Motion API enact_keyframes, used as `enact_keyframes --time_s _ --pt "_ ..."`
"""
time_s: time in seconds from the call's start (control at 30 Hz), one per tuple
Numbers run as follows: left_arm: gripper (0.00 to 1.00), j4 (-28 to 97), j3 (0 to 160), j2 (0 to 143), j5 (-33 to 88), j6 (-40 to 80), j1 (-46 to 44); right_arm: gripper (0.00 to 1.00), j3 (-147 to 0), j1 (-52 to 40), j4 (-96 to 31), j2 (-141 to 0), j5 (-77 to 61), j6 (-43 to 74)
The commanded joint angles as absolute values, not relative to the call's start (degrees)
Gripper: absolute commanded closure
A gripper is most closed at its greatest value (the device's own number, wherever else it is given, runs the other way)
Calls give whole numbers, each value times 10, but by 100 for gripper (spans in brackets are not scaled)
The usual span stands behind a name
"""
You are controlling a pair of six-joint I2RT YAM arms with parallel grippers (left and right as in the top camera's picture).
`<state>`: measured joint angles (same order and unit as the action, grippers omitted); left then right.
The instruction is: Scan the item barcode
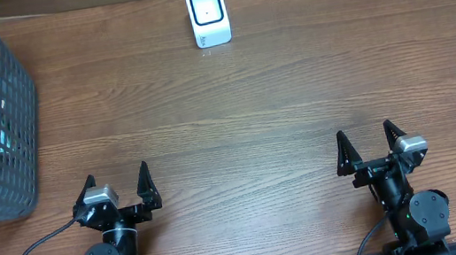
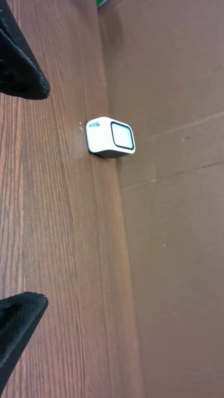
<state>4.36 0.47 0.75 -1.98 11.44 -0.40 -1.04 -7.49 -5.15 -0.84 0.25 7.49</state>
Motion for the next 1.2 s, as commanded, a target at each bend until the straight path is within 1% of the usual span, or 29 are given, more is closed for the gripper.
enact_keyframes --time_s 0.0,0.7,0.93,1.17 --pt "0 43 3 3 -21 107 -6 0 -4 -72 -48 -2 3 75" --pt "0 39 3 3 -21 107 -6 0 -4 -72 -48 -2 3 75" --pt "0 -11 3 3 -53 107 -5 0 -4 -72 -48 -2 3 75" --pt "0 -151 3 3 -79 80 -5 0 -4 -72 -48 -2 3 75"
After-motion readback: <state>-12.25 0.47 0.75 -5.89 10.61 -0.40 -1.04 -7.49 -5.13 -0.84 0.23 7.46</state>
